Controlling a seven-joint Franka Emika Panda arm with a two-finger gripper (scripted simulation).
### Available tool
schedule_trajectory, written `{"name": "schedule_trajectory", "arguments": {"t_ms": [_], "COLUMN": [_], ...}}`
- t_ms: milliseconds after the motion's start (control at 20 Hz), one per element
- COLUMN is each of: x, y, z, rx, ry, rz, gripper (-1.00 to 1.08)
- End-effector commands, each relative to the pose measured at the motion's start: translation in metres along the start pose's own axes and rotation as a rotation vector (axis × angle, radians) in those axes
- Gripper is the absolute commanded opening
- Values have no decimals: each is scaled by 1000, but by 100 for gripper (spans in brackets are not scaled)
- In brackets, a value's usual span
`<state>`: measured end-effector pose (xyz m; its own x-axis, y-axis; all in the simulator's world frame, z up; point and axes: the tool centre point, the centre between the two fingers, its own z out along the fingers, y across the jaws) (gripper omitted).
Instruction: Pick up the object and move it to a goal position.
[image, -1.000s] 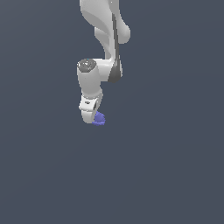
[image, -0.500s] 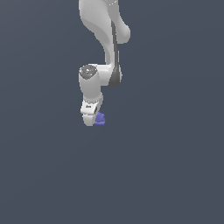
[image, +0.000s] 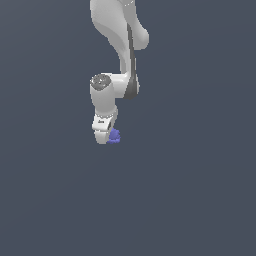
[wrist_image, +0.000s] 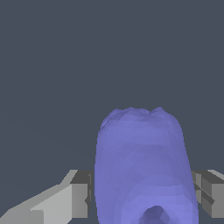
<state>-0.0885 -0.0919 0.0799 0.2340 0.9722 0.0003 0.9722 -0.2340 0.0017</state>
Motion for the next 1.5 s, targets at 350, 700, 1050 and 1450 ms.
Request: {"name": "schedule_trajectory", "arguments": {"t_ms": [350, 700, 1050, 1450], "x": [18, 57, 117, 176], "y": [-9, -30, -59, -86], "z": [-15, -50, -103, -155], "rx": [0, 0, 1, 2], "ry": [-1, -2, -3, -3], "rz": [0, 0, 0, -1], "gripper": [-100, -100, -100, -100]}}
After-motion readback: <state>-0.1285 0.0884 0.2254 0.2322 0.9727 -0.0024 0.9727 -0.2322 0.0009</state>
